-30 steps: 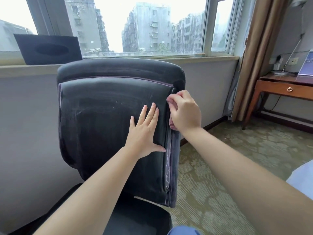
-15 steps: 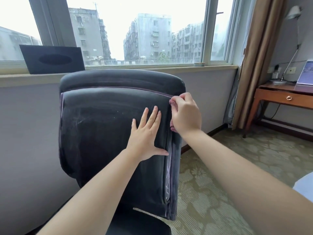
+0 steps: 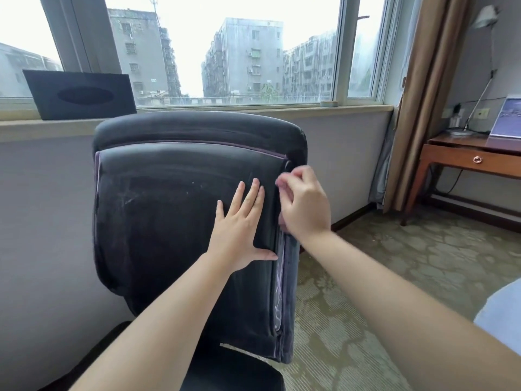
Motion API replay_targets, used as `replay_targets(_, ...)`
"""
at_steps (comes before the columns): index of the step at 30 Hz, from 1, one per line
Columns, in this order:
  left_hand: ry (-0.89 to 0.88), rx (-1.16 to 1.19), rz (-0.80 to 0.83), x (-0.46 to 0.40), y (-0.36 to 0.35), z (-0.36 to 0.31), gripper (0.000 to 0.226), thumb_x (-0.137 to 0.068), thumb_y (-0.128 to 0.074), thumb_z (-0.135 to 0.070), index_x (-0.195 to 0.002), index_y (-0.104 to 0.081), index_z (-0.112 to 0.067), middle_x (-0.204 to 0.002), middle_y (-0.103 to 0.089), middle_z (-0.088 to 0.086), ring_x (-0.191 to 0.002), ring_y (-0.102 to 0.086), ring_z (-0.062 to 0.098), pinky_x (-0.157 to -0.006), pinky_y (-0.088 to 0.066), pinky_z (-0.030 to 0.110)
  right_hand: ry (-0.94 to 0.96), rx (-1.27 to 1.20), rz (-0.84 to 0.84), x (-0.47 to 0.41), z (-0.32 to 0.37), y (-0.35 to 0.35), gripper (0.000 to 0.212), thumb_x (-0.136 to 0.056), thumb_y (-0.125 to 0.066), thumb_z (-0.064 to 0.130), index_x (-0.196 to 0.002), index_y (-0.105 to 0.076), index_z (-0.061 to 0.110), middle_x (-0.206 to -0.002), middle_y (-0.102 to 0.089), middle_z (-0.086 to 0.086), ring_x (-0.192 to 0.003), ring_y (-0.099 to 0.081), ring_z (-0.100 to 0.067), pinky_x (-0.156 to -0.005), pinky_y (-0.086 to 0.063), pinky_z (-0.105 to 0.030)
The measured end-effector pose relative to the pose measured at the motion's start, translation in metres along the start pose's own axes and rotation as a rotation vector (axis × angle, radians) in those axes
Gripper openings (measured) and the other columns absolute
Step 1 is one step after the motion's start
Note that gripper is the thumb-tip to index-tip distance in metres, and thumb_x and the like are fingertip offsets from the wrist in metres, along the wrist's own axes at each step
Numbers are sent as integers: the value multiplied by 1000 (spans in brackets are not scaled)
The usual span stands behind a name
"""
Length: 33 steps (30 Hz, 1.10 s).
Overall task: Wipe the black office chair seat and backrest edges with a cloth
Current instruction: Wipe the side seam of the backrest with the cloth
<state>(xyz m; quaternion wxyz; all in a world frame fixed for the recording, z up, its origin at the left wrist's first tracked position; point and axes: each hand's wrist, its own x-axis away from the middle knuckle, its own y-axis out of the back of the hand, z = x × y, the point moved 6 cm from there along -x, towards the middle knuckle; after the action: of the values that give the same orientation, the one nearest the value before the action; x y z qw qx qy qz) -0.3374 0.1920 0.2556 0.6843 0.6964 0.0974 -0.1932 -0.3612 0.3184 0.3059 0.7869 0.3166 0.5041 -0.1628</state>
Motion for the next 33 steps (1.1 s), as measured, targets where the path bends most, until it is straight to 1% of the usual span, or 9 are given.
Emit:
replay_targets(5,29,19,8,12,-11,-5,132,-63,-65,-73,-149,18,-16,-143,39,-11,-136,32,11,-116,-6,54,14,-64,72,67,-7,-5,11,-86,-66,11,-96,-71,9,-92,-58,-3,-73,-60,-16,-62,-51,-22)
replay_targets(8,48,29,22,14,-11,-6,132,-64,-69,-68,-149,19,-17,-143,39,-12,-142,27,14,-117,-8,55,86,-30,122,48,-1,0,9,-85,-66,14,-92,-71,11,-90,-60,-3,-74,-61,-19,-60,-49,-24)
replay_targets(11,59,22,42,15,-10,-7,134,-64,-71,-66,-148,21,-18,-143,40,-12,-142,27,15,-117,-7,56,9,-37,35,5,-4,9,8,-87,-64,13,-92,-68,9,-94,-62,-7,-79,-62,-24,-65,-50,-30)
replay_targets(14,67,14,61,16,-12,-9,135,-64,-73,-64,-148,22,-17,-148,38,-9,-142,28,16,-116,-7,56,9,-25,37,-10,-4,5,9,-86,-64,12,-91,-71,7,-93,-62,-7,-77,-62,-24,-67,-49,-28)
replay_targets(17,75,0,75,17,-14,-8,137,-64,-76,-61,-147,23,-17,-153,34,-5,-142,28,18,-116,-8,55,73,-50,81,31,-5,-1,10,-87,-63,13,-90,-71,9,-91,-61,-5,-74,-61,-20,-64,-51,-27)
replay_targets(20,59,-27,100,23,-20,-9,138,-64,-78,-57,-147,24,-15,-153,33,-3,-142,28,19,-116,-9,56,73,-96,171,87,-11,-5,18,-89,-57,21,-94,-71,11,-94,-60,-2,-76,-61,-17,-63,-55,-29)
replay_targets(23,47,-49,111,28,-23,-11,140,-63,-79,-56,-146,26,-15,-153,34,-2,-142,28,20,-116,-9,57,88,-106,244,96,-10,-2,17,-88,-58,22,-94,-72,13,-93,-61,0,-75,-62,-16,-59,-56,-33)
replay_targets(28,41,-58,119,34,-24,-11,144,-59,-82,-55,-145,27,-15,-153,34,-2,-142,29,21,-115,-9,57,-12,-109,123,68,-11,5,9,-86,-66,14,-93,-72,14,-92,-65,0,-76,-63,-16,-62,-54,-29)
replay_targets(33,59,-61,127,47,-39,-13,142,-63,-82,-49,-140,33,-17,-142,44,-6,-138,34,17,-116,-10,57,64,-70,222,123,-9,-6,11,-85,-64,15,-91,-73,14,-90,-64,-1,-73,-63,-17,-56,-55,-30)
